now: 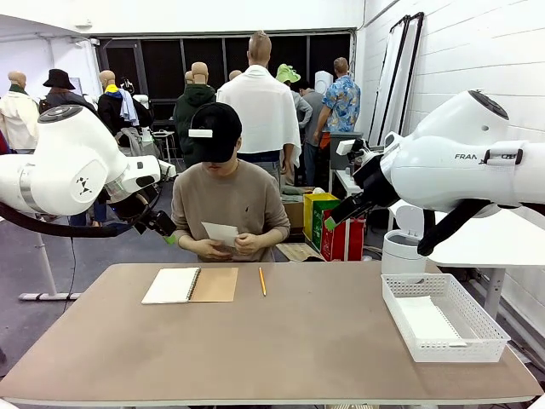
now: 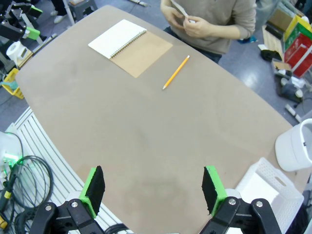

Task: Sort the paper based on its condition.
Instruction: If a person hands you a paper, place it in the Organizing basket , and if it's crumpled, put it in the Trash can.

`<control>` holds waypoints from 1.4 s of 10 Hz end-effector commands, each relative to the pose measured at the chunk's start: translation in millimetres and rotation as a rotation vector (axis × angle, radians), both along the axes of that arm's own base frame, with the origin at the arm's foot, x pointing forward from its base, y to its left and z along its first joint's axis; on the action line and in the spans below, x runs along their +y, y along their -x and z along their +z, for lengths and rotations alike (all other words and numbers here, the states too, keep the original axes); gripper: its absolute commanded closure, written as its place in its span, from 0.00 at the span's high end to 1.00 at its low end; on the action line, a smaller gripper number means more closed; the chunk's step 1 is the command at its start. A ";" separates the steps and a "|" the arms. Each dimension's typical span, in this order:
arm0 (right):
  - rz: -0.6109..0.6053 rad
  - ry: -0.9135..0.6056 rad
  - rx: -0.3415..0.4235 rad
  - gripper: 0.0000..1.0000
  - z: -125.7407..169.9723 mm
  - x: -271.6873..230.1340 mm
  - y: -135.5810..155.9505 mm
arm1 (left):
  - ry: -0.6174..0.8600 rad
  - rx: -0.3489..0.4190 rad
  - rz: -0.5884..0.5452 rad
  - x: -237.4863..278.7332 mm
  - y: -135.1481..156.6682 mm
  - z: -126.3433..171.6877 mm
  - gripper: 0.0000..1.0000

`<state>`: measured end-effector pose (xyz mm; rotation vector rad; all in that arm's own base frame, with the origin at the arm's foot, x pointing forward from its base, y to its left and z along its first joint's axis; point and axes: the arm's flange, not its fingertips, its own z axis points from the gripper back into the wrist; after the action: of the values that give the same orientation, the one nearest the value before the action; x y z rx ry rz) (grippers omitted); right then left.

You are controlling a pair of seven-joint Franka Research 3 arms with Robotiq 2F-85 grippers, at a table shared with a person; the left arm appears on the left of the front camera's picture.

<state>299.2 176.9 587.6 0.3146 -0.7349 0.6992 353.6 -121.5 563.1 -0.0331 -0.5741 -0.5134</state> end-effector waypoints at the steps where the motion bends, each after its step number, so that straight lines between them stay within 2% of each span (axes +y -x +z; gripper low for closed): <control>1: -0.001 0.006 0.003 1.00 1.2 1.1 0.5 | -0.003 -0.001 -0.001 1.8 0.1 -0.3 1.00; 14: -0.001 0.006 0.003 1.00 1.2 1.1 0.5 | -0.003 -0.001 -0.001 1.8 0.1 -0.3 1.00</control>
<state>299.2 176.9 587.6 0.3146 -0.7349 0.6991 353.6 -121.5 563.1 -0.0331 -0.5741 -0.5134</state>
